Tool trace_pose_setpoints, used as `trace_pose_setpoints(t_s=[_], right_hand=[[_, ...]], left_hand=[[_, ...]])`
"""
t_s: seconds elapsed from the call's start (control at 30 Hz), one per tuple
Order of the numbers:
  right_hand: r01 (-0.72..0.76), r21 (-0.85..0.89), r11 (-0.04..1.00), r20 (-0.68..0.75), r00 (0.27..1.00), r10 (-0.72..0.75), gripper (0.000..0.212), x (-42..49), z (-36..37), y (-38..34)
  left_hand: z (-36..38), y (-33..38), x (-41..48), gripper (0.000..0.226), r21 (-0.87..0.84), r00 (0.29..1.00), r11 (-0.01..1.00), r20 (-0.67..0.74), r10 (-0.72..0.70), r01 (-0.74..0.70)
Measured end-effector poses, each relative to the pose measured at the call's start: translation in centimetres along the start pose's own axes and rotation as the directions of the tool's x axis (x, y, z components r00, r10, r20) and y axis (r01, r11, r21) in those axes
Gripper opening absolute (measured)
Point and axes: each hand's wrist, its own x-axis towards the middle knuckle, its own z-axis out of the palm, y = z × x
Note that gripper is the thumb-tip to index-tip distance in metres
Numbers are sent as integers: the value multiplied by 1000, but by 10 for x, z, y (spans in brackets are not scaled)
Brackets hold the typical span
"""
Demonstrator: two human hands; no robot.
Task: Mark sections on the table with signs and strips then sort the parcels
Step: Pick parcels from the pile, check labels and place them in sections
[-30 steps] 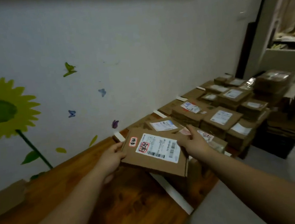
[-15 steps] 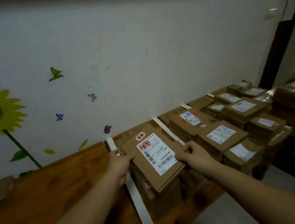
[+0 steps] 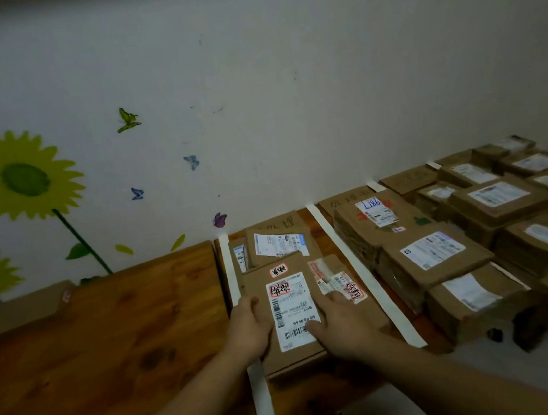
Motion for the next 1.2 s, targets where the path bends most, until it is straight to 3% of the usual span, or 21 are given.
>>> trace_pose_setpoints(t_s=[0.2,0.43,0.6,0.8,1.07,1.2], right_hand=[[43,-162,986,-8,999,-44,66,7,8,3],[93,-252,963,33,996,-87,61,10,8,-4],[76,-246,966,46,997,-66,60,13,2,-7],[64,-288,956,75,996,-44,62,22,1,-14],[47,-248,968,38,999,-38,58,34,-1,-18],[70,-185,980,14,998,-69,58,45,-4,-34]], left_hand=[[0,-12,2,42,97,999,995,-35,-4,7],[-15,-25,9,58,46,999,998,31,-41,40],[-25,-27,9,63,-53,981,995,179,-78,88],[-37,-27,9,68,-50,967,995,244,-73,88],[-40,-26,16,72,2,963,997,259,-72,73],[-57,-21,18,74,139,978,990,204,-42,13]])
